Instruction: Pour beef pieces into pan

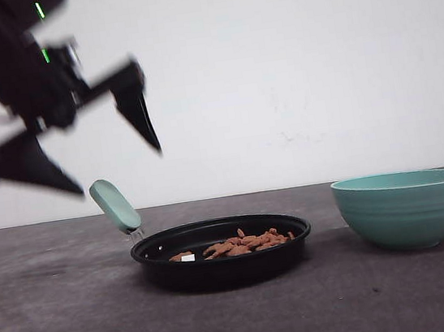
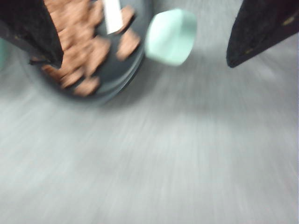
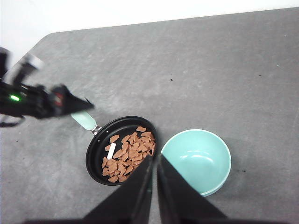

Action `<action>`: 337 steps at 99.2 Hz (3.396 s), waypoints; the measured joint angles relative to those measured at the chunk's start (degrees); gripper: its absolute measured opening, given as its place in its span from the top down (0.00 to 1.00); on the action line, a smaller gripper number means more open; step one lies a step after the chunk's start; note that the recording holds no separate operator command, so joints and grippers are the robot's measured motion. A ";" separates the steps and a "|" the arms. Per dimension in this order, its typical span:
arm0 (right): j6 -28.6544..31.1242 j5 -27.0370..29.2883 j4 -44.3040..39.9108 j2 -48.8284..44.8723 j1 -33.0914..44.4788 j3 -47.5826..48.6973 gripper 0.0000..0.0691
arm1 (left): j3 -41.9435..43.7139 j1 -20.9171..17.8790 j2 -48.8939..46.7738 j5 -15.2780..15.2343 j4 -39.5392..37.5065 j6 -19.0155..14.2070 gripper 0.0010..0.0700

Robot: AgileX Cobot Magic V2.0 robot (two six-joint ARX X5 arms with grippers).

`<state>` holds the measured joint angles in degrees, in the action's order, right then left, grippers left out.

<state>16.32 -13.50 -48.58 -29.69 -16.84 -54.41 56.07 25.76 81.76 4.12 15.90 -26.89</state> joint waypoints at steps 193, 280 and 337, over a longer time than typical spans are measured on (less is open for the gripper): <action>-15.45 16.50 13.84 18.58 8.41 21.59 0.98 | -1.09 1.36 -62.34 -34.03 28.26 9.53 0.98; -14.34 5.97 25.68 29.46 13.27 49.33 0.98 | -1.09 1.36 -62.55 -34.05 28.41 9.53 0.98; -14.34 5.97 25.68 29.46 13.27 49.33 0.98 | -1.09 1.36 -62.55 -34.05 28.44 9.53 0.98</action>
<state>1.98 -7.53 -22.90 -0.23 -3.57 -5.08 54.98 27.11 19.20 -29.93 44.34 -17.37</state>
